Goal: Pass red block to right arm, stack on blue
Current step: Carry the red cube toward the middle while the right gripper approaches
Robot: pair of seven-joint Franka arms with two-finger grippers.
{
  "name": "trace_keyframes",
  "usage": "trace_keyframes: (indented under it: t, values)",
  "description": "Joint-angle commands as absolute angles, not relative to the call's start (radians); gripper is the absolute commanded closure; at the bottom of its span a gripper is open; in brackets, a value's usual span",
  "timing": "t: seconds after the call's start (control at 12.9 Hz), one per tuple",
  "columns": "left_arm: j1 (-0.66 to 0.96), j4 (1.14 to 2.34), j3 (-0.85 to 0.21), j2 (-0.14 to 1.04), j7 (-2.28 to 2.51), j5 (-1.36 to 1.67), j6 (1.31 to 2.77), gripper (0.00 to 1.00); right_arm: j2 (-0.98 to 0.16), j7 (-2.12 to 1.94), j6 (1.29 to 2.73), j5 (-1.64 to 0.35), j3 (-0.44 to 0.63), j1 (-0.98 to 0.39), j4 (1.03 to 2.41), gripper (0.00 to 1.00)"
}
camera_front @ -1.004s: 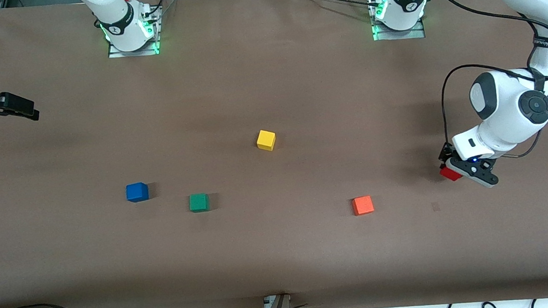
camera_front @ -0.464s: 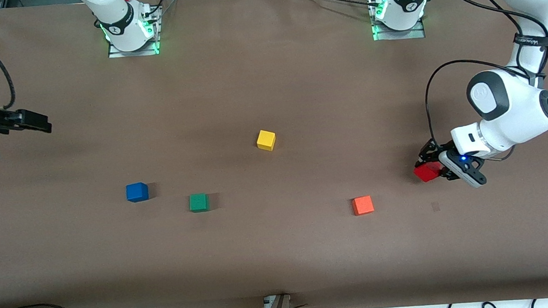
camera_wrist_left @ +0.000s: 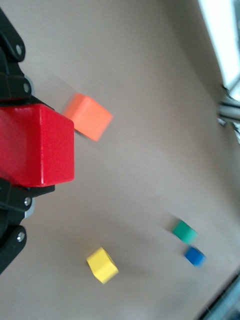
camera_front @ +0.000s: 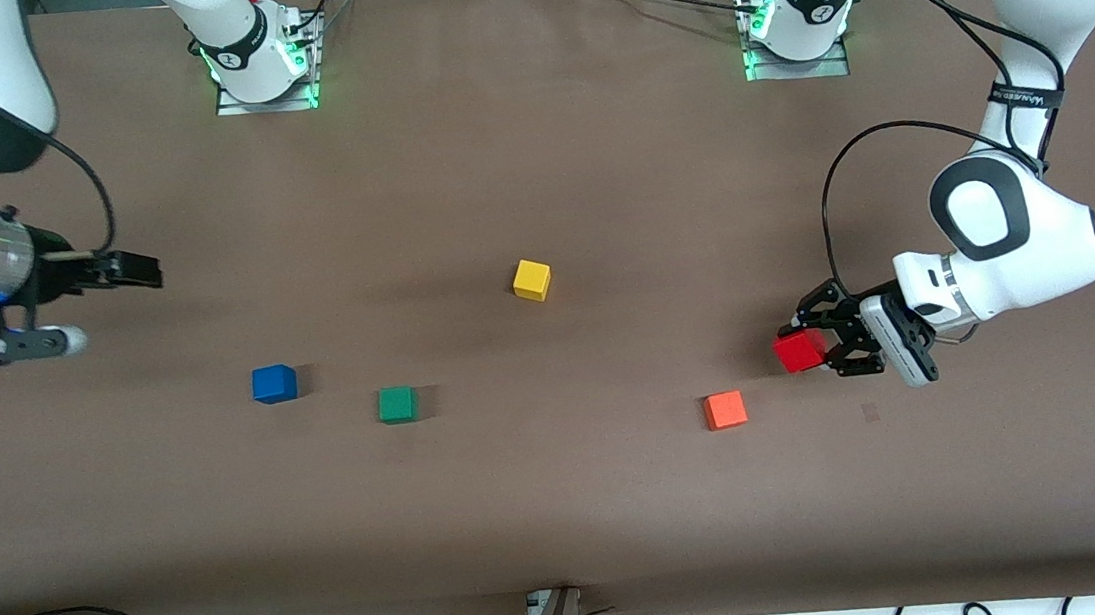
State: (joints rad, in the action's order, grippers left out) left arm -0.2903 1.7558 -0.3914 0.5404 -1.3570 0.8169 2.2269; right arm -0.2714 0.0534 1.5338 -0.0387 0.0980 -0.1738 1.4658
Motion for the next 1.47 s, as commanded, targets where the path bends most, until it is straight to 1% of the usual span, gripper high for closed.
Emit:
trace_keyframes:
  t: [0.0,0.15,0.23,0.31,0.46,0.62,0.77,0.93,1.24,1.39]
  values:
    - [-0.292,1.657,-0.416,0.580,-1.475,0.925,2.126,0.93,-0.336,0.049,1.587,-0.107,0.100,-0.219,1.447,0.00]
    - [-0.288,1.625,-0.478,0.597,-1.535,0.977,2.114,0.97,-0.371,0.057,1.624,-0.202,0.100,-0.247,1.447,0.00]
    - [-0.278,1.600,-0.510,0.624,-1.560,1.015,2.115,0.94,-0.392,0.058,1.638,-0.280,0.100,-0.256,1.447,0.00]
    - [-0.246,1.568,-0.526,0.671,-1.592,1.049,2.117,0.94,-0.415,0.058,1.657,-0.369,0.100,-0.256,1.447,0.00]
    - [-0.168,1.485,-0.526,0.738,-1.722,1.145,2.123,0.94,-0.460,0.041,1.672,-0.579,0.100,-0.255,1.447,0.00]
    - [-0.118,1.480,-0.526,0.762,-1.790,1.268,2.125,0.95,-0.507,0.035,1.674,-0.803,0.100,-0.255,1.447,0.00]
    - [-0.069,1.453,-0.525,0.787,-1.889,1.368,2.126,0.96,-0.557,-0.036,1.695,-0.992,0.098,-0.267,1.447,0.00]
    - [-0.032,1.454,-0.525,0.802,-1.997,1.477,2.126,0.97,-0.598,-0.080,1.704,-1.176,0.098,-0.282,1.447,0.00]
    - [0.066,1.453,-0.525,0.865,-2.206,1.687,2.126,0.97,-0.627,-0.084,1.793,-1.383,0.098,-0.345,1.448,0.00]
    - [0.119,1.451,-0.517,0.870,-2.241,1.776,2.140,0.96,-0.635,-0.086,1.816,-1.445,0.098,-0.360,1.448,0.00]
